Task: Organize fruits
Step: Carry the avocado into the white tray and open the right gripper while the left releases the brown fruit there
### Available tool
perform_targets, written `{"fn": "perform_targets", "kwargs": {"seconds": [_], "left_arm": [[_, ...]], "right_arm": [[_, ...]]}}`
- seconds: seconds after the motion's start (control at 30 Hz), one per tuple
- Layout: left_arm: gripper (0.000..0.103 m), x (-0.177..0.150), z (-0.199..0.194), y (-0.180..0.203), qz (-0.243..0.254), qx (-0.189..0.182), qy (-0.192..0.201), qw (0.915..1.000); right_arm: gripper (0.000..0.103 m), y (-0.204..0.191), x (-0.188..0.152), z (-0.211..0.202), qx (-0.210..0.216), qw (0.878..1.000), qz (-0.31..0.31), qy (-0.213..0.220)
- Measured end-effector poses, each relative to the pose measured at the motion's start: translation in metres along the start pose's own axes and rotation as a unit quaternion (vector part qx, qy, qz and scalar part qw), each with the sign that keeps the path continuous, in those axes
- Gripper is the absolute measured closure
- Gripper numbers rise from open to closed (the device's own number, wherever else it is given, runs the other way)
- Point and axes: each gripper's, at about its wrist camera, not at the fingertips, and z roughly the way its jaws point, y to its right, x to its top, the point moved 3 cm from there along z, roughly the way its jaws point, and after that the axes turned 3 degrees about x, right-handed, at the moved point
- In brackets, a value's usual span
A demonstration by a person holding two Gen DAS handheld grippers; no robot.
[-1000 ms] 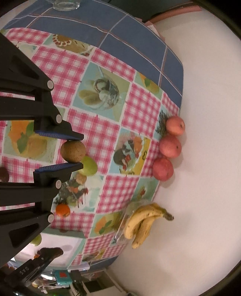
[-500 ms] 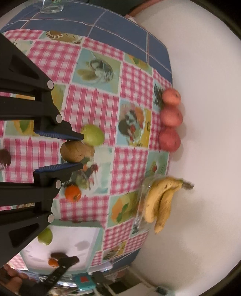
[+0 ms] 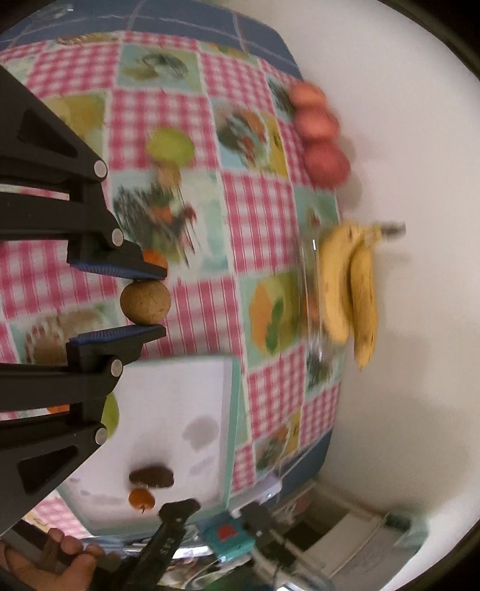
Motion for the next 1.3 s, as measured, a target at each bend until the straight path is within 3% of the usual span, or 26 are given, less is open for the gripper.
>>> {"fn": "perform_targets", "kwargs": {"seconds": [0.23, 0.47, 0.97, 1.3], "left_arm": [[0.077, 0.008, 0.025, 0.049, 0.052, -0.038, -0.004, 0.9979], [0.077, 0.013, 0.052, 0.079, 0.091, -0.054, -0.004, 0.9944], [0.077, 0.020, 0.097, 0.080, 0.074, -0.068, -0.020, 0.9947], [0.077, 0.018, 0.103, 0.070, 0.050, -0.063, -0.039, 0.9960]], "right_arm": [[0.063, 0.024, 0.011, 0.001, -0.010, 0.999, 0.032, 0.035], [0.063, 0.031, 0.014, 0.016, -0.015, 0.999, 0.031, 0.029], [0.063, 0.036, 0.024, 0.038, -0.047, 0.998, 0.009, 0.027], [0.063, 0.027, 0.025, 0.048, -0.055, 0.998, -0.008, 0.022]]}}
